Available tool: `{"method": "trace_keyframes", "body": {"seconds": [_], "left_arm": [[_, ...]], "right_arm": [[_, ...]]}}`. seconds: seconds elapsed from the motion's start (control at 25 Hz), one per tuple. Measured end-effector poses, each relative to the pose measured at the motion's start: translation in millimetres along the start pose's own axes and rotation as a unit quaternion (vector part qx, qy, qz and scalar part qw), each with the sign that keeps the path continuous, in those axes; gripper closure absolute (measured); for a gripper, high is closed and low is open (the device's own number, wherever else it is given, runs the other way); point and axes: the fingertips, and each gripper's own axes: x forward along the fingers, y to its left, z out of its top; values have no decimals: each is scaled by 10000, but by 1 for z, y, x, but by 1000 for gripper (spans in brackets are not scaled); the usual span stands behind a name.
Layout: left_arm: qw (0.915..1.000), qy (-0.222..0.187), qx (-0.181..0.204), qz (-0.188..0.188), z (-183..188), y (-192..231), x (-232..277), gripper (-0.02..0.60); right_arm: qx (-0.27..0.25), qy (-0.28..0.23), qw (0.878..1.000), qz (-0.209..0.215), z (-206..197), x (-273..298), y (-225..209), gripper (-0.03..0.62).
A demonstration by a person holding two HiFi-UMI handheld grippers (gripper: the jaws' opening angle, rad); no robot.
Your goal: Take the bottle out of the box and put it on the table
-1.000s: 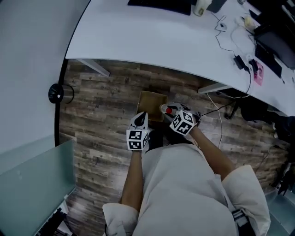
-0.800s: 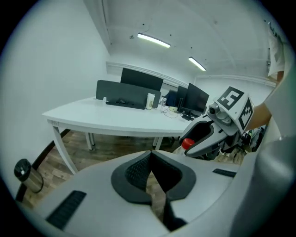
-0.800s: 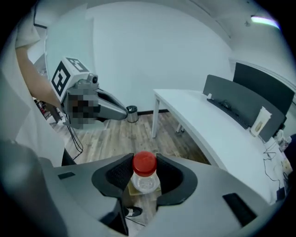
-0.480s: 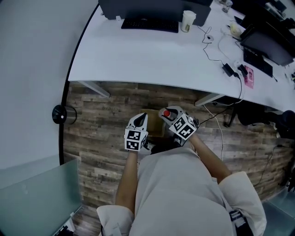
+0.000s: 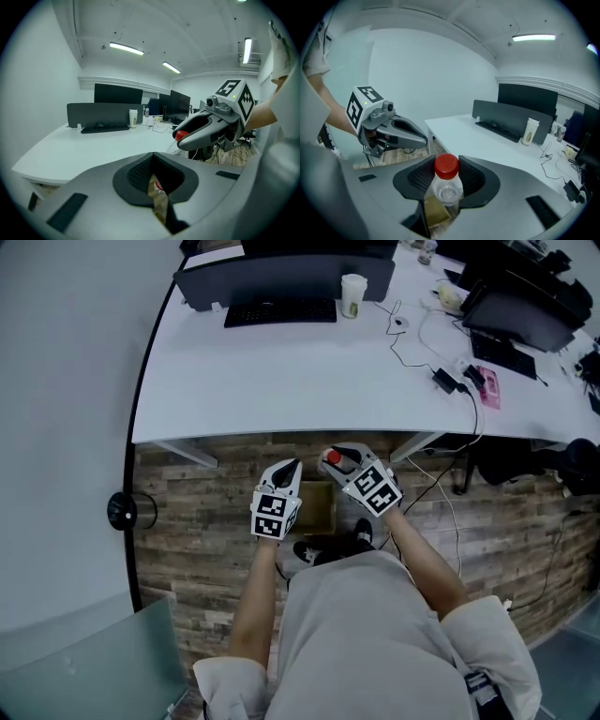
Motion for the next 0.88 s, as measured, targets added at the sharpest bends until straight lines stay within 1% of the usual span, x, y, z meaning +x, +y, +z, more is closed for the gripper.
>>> {"method": "trace_keyframes", "body": {"seconds": [0.12,0.24,0.32,0.4,0.48,0.68,0.88], "left_arm": [[9998,-64,35,-194,15,-5,16,568],[9992,-101,103,-369,27,-14,34,568],[9988,-137,214,-412,37,-20,44,568],[9985,-177,325,-416,49,-28,52,568],[9983,-216,323,-428,60,-34,61,568],[9989,-245,228,-322,84,-33,94,568],[9988,-416,179,-196,112,-42,126,568]], "right_arm": [[51,-206,9994,-288,12,-9,-22,411],[111,-358,9983,-443,27,-20,-40,411],[142,-496,9971,-560,38,-29,-55,411],[175,-664,9953,-682,47,-38,-69,411],[217,-795,9939,-736,52,-46,-86,411],[364,-1019,9919,-658,62,-55,-134,411],[142,-1078,9916,-694,63,-60,-176,411]]}}
